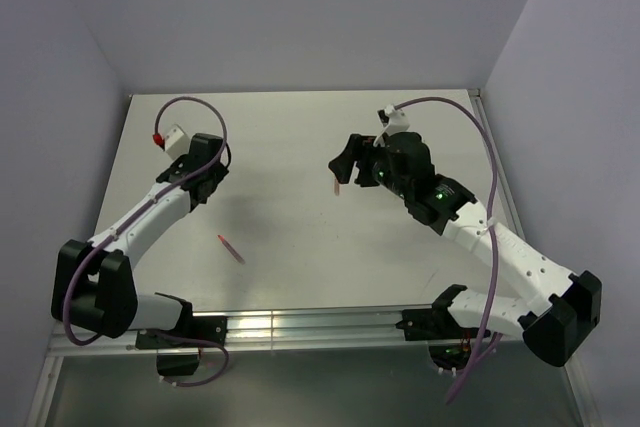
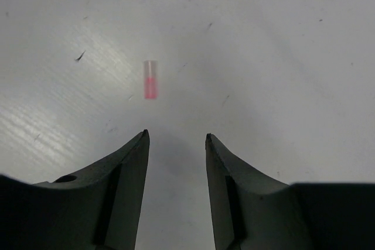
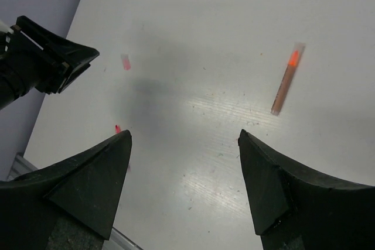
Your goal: Insert the pens into the pen caps
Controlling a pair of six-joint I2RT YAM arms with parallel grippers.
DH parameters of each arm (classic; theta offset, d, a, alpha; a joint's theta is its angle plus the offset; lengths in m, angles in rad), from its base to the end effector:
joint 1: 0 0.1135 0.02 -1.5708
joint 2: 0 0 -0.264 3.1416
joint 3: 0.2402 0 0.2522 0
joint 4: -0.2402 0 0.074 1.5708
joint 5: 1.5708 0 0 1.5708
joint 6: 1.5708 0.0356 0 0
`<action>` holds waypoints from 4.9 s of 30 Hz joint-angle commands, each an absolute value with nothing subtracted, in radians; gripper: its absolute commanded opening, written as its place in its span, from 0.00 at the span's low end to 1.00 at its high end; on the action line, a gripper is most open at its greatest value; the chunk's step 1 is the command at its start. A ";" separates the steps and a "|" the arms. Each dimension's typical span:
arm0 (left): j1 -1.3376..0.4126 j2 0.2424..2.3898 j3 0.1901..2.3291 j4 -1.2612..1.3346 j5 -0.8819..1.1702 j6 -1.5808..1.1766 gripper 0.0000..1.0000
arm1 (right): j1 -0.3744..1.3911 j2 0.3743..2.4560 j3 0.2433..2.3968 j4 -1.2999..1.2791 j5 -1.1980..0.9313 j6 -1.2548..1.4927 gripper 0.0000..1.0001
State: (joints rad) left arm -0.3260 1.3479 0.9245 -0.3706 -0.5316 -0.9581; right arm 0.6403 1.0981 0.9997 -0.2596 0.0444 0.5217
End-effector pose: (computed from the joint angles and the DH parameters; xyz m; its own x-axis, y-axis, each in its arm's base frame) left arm 0.2739 -0.0735 0.2504 -0.3390 -0.6298 -0.6989 -0.5875 0.7219 -0.3656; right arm 0.2031 0.1493 0.3458 -0.5244 0.2301 -0.8198 -0.3485 0.8204 0.4533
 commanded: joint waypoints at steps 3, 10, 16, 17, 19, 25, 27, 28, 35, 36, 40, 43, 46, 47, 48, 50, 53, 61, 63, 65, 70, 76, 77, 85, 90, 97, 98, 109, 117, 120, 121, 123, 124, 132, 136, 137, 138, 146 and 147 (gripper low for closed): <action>-0.327 1.304 0.841 -0.391 -0.612 -1.077 0.48 | 0.634 1.141 0.968 -0.244 -0.065 0.457 0.77; -0.292 1.261 0.805 -0.416 -0.637 -1.115 0.50 | 0.796 1.378 1.069 -0.221 -0.056 0.408 0.73; -0.267 1.223 0.796 -0.454 -0.643 -1.143 0.51 | 0.949 1.622 1.232 -0.219 -0.028 0.394 0.65; -0.265 1.213 0.799 -0.469 -0.646 -1.149 0.51 | 0.966 1.652 1.256 -0.227 -0.006 0.391 0.64; -0.262 1.206 0.816 -0.501 -0.647 -1.161 0.51 | 1.018 1.737 1.325 -0.242 0.024 0.382 0.63; -0.259 1.149 0.874 -0.581 -0.658 -1.178 0.53 | 1.098 1.919 1.468 -0.268 0.075 0.376 0.60; -0.255 1.140 0.900 -0.606 -0.666 -1.183 0.53 | 1.109 1.946 1.492 -0.268 0.075 0.377 0.59; -0.249 1.134 0.910 -0.630 -0.666 -1.183 0.53 | 1.115 1.974 1.502 -0.271 0.077 0.376 0.59; -0.207 1.127 0.997 -0.707 -0.644 -1.189 0.54 | 1.170 2.075 1.589 -0.295 0.095 0.361 0.58; -0.198 1.127 1.003 -0.710 -0.637 -1.186 0.54 | 1.172 2.098 1.598 -0.298 0.097 0.360 0.58; -0.172 1.132 1.015 -0.712 -0.615 -1.180 0.54 | 1.187 2.137 1.631 -0.308 0.104 0.360 0.58; -0.160 1.134 1.019 -0.700 -0.604 -1.169 0.54 | 1.198 2.164 1.667 -0.322 0.115 0.356 0.58; -0.149 1.140 1.022 -0.696 -0.597 -1.163 0.54 | 1.207 2.186 1.686 -0.339 0.124 0.351 0.57; -0.146 1.140 1.023 -0.696 -0.597 -1.161 0.54 | 1.209 2.190 1.689 -0.342 0.130 0.350 0.57; -0.143 1.143 1.023 -0.693 -0.594 -1.161 0.54 | 1.209 2.198 1.692 -0.344 0.132 0.348 0.57; -0.140 1.147 1.020 -0.687 -0.591 -1.158 0.54 | 1.212 2.207 1.700 -0.351 0.133 0.350 0.57; -0.130 1.154 1.012 -0.681 -0.581 -1.158 0.54 | 1.216 2.223 1.706 -0.359 0.144 0.348 0.57; -0.115 1.199 0.994 -0.654 -0.563 -1.161 0.54 | 1.229 2.263 1.707 -0.373 0.170 0.334 0.48; -0.114 1.213 0.992 -0.647 -0.560 -1.164 0.53 | 1.232 2.267 1.703 -0.374 0.179 0.333 0.41; -0.114 1.236 0.991 -0.641 -0.557 -1.169 0.54 | 1.233 2.267 1.694 -0.379 0.192 0.328 0.33; -0.114 1.319 0.996 -0.629 -0.549 -1.181 0.53 | 1.238 2.249 1.645 -0.361 0.196 0.327 0.25; -0.114 1.460 1.028 -0.597 -0.493 -1.190 0.53 | 1.235 2.177 1.543 -0.313 0.210 0.353 0.00; -0.114 1.495 1.034 -0.589 -0.488 -1.190 0.53 | 1.232 2.160 1.501 -0.287 0.210 0.356 0.00; -0.117 1.644 1.132 -0.535 -0.508 -1.129 0.56 | 1.195 1.953 1.324 -0.227 0.226 0.388 0.00; -0.117 1.758 1.209 -0.538 -0.494 -1.066 0.55 | 1.175 1.841 1.236 -0.199 0.209 0.399 0.00; -0.121 1.850 1.223 -0.526 -0.466 -1.043 0.51 | 1.151 1.712 1.174 -0.195 0.196 0.393 0.00; -0.121 1.856 1.221 -0.512 -0.459 -1.036 0.50 | 1.147 1.701 1.161 -0.193 0.195 0.393 0.00; -0.147 1.859 1.203 -0.489 -0.448 -1.012 0.52 | 1.118 1.640 1.114 -0.176 0.184 0.396 0.00; -0.163 1.864 1.184 -0.500 -0.419 -1.046 0.50 | 1.115 1.626 1.098 -0.172 0.183 0.394 0.00; -0.172 1.859 1.181 -0.509 -0.420 -1.071 0.49 | 1.112 1.617 1.092 -0.169 0.183 0.394 0.00; -0.175 1.862 1.184 -0.524 -0.423 -1.084 0.49 | 1.112 1.615 1.089 -0.167 0.183 0.394 0.00; -0.184 1.865 1.190 -0.535 -0.423 -1.092 0.48 | 1.111 1.606 1.083 -0.167 0.183 0.394 0.00; -0.187 1.868 1.193 -0.540 -0.423 -1.101 0.48 | 1.109 1.605 1.077 -0.163 0.183 0.397 0.00; -0.216 1.868 1.196 -0.589 -0.440 -1.163 0.44 | 1.101 1.578 1.051 -0.144 0.173 0.399 0.00; -0.216 1.884 1.216 -0.609 -0.459 -1.178 0.41 | 1.098 1.571 1.034 -0.138 0.169 0.399 0.00; -0.216 1.885 1.218 -0.609 -0.463 -1.181 0.41 | 1.098 1.568 1.032 -0.137 0.169 0.399 0.00; -0.215 1.890 1.221 -0.615 -0.469 -1.186 0.40 | 1.098 1.568 1.029 -0.135 0.169 0.399 0.00; -0.204 1.907 1.226 -0.614 -0.468 -1.181 0.40 | 1.094 1.565 1.023 -0.135 0.163 0.397 0.00; -0.203 1.902 1.217 -0.614 -0.469 -1.183 0.39 | 1.094 1.566 1.025 -0.135 0.164 0.397 0.00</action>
State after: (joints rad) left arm -0.2043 1.8805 1.2144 -0.5938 -0.4801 -1.1519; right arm 1.1007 1.6100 1.0245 -0.1711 0.1600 0.3958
